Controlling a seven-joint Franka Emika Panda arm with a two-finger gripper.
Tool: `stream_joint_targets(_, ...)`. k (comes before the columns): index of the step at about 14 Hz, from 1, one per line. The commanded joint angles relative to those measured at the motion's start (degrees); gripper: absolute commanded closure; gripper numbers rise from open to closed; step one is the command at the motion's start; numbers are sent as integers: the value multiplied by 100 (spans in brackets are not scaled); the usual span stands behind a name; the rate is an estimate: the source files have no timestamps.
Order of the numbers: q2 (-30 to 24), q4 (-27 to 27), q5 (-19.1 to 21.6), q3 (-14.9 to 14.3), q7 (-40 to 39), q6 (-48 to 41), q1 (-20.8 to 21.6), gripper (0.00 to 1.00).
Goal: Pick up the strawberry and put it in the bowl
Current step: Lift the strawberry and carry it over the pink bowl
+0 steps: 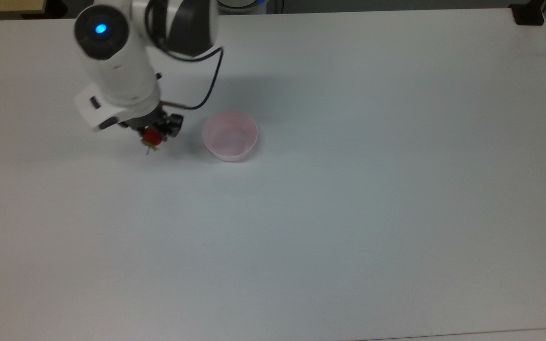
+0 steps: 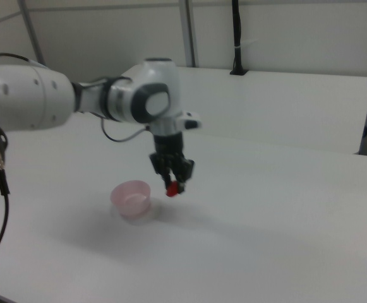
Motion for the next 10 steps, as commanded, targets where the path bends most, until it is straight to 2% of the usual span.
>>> stream_joint_targets(1, -469, -354, -51, -28, -107, -247, 532, 79)
stream_joint_targets(4, -487, -574, -42, -28, -71, -186, 937, 78)
stream_joint_targets(7, -435, -741, -51, -28, 130, -98, 1148, 77)
stream_joint_targets(10, -400, -891, -60, -28, 157, 104, 1184, 75)
